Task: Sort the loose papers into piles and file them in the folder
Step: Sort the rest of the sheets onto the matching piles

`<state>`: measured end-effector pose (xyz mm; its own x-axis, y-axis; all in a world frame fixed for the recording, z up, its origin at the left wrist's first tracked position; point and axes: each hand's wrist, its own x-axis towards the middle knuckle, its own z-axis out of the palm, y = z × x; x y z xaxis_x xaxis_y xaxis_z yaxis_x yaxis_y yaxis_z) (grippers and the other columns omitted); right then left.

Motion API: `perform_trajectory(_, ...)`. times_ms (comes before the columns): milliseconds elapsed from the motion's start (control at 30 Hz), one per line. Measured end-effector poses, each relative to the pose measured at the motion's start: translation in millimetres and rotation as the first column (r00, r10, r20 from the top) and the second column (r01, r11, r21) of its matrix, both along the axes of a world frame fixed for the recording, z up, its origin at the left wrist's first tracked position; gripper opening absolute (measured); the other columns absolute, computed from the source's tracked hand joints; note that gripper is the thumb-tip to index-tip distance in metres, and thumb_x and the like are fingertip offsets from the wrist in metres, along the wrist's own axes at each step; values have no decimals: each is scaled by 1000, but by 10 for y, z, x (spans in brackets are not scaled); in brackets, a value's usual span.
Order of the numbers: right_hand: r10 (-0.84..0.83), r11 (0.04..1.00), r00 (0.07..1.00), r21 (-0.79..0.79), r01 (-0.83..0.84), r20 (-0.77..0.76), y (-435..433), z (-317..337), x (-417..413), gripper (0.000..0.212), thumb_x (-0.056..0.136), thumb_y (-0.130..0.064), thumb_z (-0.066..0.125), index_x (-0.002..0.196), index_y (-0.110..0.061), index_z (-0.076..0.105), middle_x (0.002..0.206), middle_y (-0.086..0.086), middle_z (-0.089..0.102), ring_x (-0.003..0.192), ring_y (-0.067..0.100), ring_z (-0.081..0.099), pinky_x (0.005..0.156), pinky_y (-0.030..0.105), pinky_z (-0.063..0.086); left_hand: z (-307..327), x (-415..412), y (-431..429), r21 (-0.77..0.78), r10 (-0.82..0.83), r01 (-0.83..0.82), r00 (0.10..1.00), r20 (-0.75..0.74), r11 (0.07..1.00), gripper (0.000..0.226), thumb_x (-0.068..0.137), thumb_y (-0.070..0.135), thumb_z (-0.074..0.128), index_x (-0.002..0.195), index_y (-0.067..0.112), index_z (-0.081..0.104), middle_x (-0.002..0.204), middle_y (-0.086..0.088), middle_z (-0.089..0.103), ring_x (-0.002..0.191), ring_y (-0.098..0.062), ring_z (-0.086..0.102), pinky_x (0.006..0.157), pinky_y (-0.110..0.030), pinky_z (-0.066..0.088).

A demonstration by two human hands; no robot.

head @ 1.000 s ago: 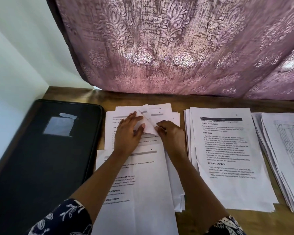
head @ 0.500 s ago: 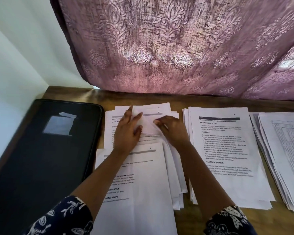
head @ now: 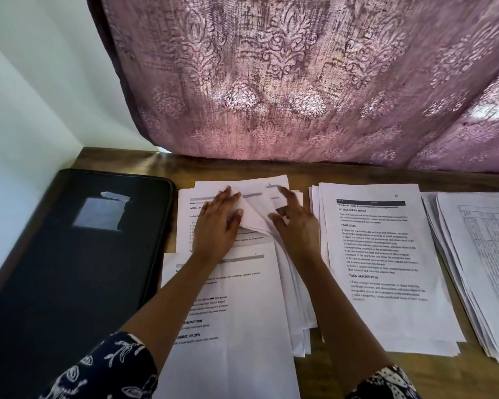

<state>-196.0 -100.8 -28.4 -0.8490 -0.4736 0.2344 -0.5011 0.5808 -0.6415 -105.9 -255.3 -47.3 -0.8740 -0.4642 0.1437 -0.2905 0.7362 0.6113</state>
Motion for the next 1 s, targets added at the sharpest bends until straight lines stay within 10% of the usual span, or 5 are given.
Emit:
perform_trajectory(133, 356, 933, 868, 185, -309, -347, 37, -95, 46, 26, 81, -19, 64, 105, -10, 70, 92, 11, 74, 72, 29, 71, 64, 37, 59, 64, 33, 27, 258, 64, -25, 988, -143, 966, 68, 91, 62, 33, 150, 26, 29, 153, 6, 34, 139, -14, 34, 113, -33, 27)
perform_trajectory(333, 258, 965, 966, 45, -258, -3, 82, 83, -183, 37, 95, -35, 50, 119, -12, 65, 116, 8, 68, 98, 27, 68, 87, 31, 51, 14, -16, -26, 37, 10, -11, 999, 36, 999, 61, 89, 58, 38, 145, 33, 38, 157, 3, 26, 142, -23, 32, 115, -45, 23)
perform_trajectory(533, 292, 837, 956, 481, -262, 13, 27, -38, -371, 60, 98, -42, 46, 148, -12, 31, 152, 11, 36, 141, 24, 32, 119, 37, 5, -94, -26, -51, -11, -3, 3, 999, 37, 1000, 55, 93, 51, 36, 145, 36, 36, 159, 3, 22, 141, -26, 33, 114, -46, 24)
perform_trajectory(767, 5, 967, 1000, 256, -11, 24, -34, 91, -124, 50, 87, -40, 65, 129, -20, 49, 110, 12, 67, 99, 31, 65, 85, 40, 54, -97, -16, -48, -15, -8, 8, 999, 32, 1000, 58, 91, 54, 27, 142, 33, 45, 158, 1, 25, 140, -25, 34, 116, -42, 21)
perform_trajectory(1000, -199, 975, 818, 27, 220, 540, 84, 87, -99, 43, 79, -34, 76, 112, -12, 59, 110, 3, 67, 97, 23, 65, 80, 29, 46, -48, 5, -30, 64, 13, -13, 1000, -7, 998, 59, 90, 59, 30, 140, 32, 48, 157, 2, 28, 140, -24, 34, 113, -53, 29)
